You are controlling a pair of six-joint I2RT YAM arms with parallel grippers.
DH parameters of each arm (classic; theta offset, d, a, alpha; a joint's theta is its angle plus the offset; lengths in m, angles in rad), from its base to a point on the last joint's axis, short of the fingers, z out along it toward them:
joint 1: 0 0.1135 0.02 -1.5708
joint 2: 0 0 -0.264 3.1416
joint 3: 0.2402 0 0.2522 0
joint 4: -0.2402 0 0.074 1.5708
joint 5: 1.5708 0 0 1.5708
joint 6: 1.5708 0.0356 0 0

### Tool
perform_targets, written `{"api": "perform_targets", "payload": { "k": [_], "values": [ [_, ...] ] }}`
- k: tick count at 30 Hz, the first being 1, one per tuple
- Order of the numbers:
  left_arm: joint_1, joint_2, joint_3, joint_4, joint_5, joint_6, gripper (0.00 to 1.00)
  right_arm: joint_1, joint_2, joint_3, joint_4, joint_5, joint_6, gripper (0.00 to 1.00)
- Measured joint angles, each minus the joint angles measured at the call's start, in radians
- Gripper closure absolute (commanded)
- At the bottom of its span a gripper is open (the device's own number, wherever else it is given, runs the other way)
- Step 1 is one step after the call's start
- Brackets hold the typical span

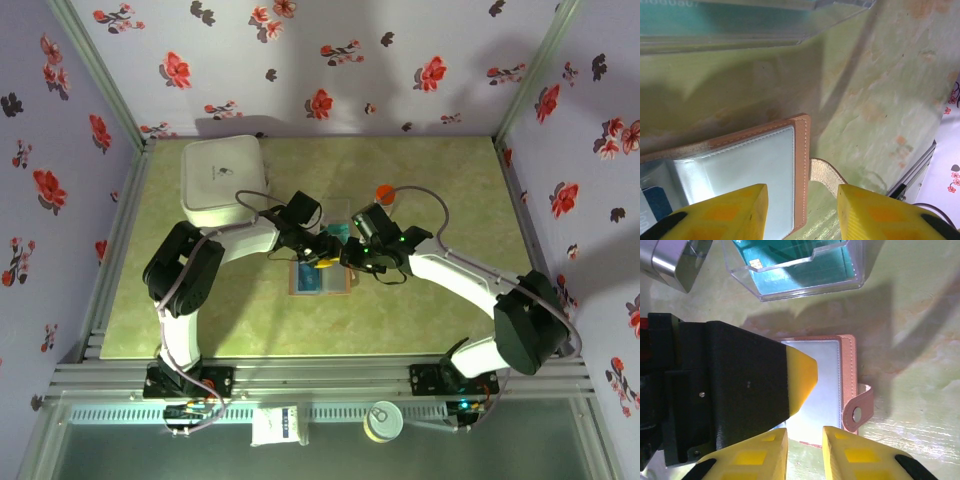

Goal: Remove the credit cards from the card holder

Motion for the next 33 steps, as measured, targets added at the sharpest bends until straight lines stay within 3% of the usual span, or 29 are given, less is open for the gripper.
{"api": "perform_targets", "payload": {
  "k": [16,33],
  "values": [
    [0.110,-0.156,-0.179,0.000,-0.029,0.015,0.70,0.045,0.162,0.054,0.069,-0.071,0.008,0.79],
    [0.130,-0.212,-0.255,-0.058,-0.092,0.073,0.92,0.063,0.289,0.080,0.192,-0.153,0.046,0.76]
  ]
}}
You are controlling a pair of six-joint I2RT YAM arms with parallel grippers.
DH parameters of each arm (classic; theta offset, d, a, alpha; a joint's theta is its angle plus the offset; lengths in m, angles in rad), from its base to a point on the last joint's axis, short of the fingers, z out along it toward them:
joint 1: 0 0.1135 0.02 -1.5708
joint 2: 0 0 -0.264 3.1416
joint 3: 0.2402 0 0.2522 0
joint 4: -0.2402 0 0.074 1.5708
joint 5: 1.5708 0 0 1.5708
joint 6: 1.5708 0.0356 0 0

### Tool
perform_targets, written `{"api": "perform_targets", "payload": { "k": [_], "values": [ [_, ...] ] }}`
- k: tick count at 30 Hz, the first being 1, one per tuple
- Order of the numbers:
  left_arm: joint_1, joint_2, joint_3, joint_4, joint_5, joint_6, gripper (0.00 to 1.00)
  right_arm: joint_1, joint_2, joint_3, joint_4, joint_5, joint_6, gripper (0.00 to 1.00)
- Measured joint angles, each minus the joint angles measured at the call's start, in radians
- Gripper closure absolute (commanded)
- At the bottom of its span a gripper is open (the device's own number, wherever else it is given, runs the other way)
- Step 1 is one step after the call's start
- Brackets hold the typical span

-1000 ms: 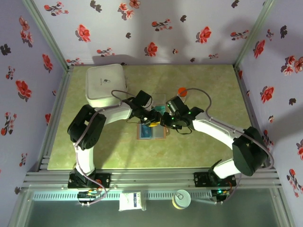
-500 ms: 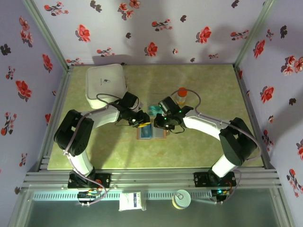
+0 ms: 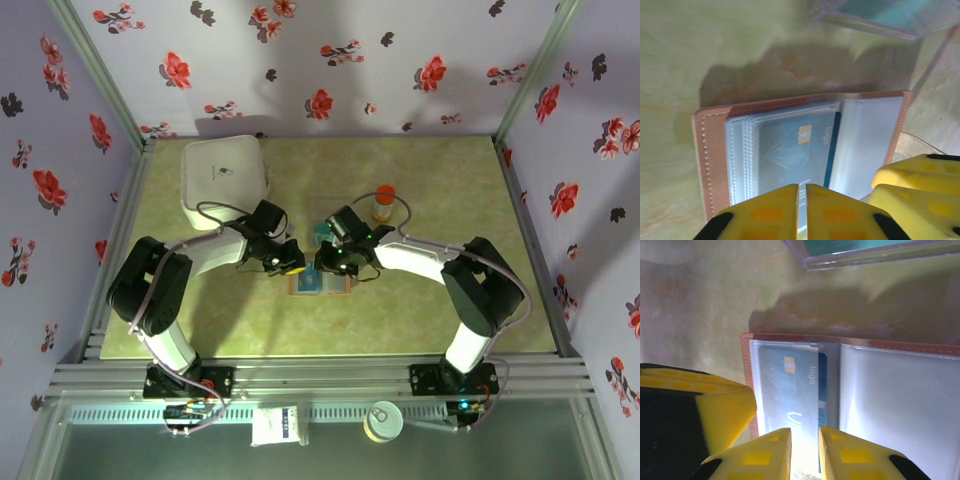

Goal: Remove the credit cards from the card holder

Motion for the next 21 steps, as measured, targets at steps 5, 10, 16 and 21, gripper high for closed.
{"api": "perform_targets", "payload": {
  "k": [5,10,16,21],
  "values": [
    [0.000,0.000,-0.006,-0.018,-0.019,0.011,0.94,0.000,0.039,0.003,0.032,-0.031,0.008,0.76],
    [0.000,0.000,-0.010,-0.020,-0.024,0.011,0.95,0.000,0.069,0.003,0.042,-0.047,0.011,0.74],
    [0.000,0.007,-0.010,-0.022,-0.026,0.014,0.97,0.000,0.074,0.003,0.053,-0.053,0.014,0.76],
    [0.000,0.014,-0.011,-0.024,-0.027,0.014,0.97,0.000,0.081,0.003,0.063,-0.061,0.015,0.77]
  ]
}}
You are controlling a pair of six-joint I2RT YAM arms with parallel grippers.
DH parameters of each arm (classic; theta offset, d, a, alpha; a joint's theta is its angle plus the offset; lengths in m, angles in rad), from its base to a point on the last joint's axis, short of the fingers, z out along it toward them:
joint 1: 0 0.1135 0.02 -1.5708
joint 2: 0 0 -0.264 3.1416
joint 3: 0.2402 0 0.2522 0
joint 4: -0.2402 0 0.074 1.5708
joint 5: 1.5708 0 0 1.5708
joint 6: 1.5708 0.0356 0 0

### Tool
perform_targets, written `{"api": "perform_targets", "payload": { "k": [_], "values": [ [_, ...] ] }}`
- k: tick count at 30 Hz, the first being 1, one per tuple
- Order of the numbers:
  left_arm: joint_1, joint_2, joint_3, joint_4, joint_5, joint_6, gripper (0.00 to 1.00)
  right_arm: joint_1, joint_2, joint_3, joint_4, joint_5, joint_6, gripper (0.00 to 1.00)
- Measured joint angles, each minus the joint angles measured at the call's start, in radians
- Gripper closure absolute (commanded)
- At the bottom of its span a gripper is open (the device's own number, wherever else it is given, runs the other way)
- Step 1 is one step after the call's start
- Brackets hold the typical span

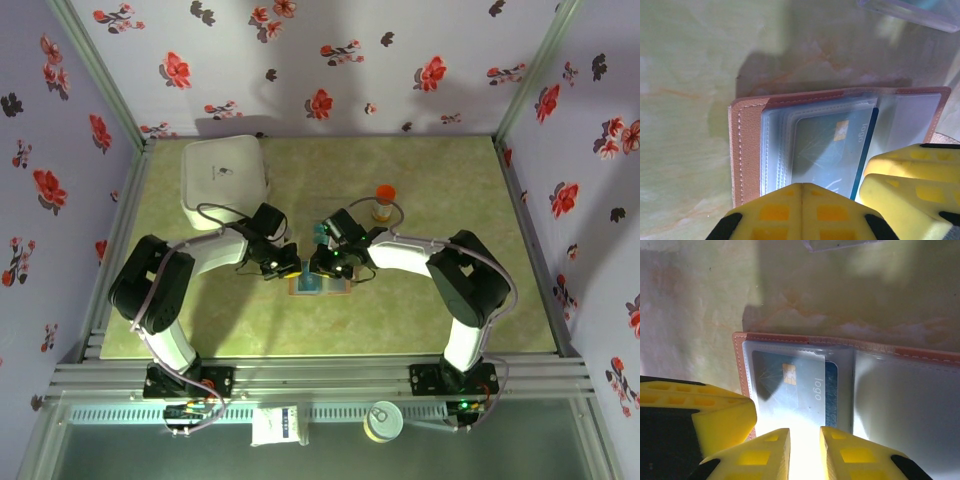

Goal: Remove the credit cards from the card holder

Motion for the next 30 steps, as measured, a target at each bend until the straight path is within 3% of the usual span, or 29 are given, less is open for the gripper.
{"api": "perform_targets", "payload": {
  "k": [30],
  "values": [
    [0.000,0.014,0.002,-0.006,-0.011,0.019,0.97,0.000,-0.013,0.024,-0.082,0.053,-0.016,0.77]
  ]
}}
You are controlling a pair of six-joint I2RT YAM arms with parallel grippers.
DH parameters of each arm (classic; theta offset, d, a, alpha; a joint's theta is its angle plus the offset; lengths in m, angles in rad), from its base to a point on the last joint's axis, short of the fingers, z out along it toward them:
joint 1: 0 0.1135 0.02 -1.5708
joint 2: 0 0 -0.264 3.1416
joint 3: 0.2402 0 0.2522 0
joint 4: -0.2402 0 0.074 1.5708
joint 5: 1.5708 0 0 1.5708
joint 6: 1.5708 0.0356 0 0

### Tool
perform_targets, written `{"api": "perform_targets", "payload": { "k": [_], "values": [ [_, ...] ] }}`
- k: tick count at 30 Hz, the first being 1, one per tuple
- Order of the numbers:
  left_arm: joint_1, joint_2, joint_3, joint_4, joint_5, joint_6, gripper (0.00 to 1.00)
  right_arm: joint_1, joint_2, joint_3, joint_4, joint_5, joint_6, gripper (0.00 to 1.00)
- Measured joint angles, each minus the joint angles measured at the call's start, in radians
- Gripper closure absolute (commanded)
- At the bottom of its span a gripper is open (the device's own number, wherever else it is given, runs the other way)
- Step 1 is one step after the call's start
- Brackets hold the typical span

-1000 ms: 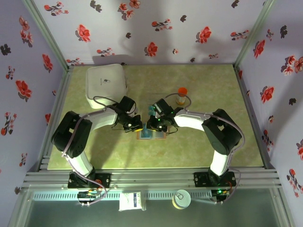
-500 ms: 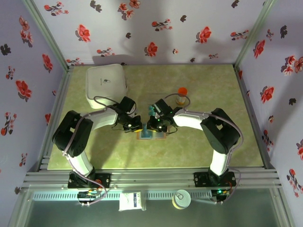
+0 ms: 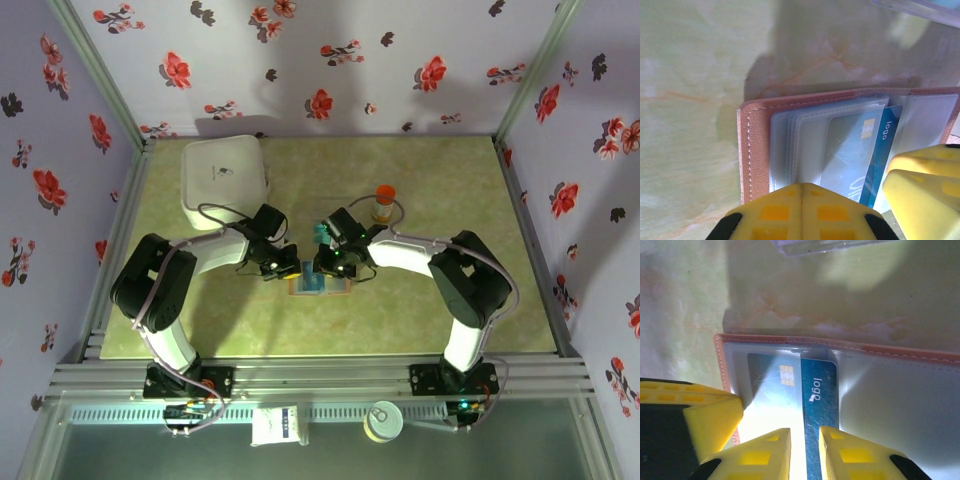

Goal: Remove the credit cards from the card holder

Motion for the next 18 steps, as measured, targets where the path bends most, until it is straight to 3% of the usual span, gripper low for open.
{"api": "perform_targets", "payload": {
  "k": [18],
  "values": [
    [-0.036,0.034,0.071,-0.027,0.000,0.000,0.98,-0.008,-0.038,-0.014,0.003,0.013,0.000,0.76]
  ]
}}
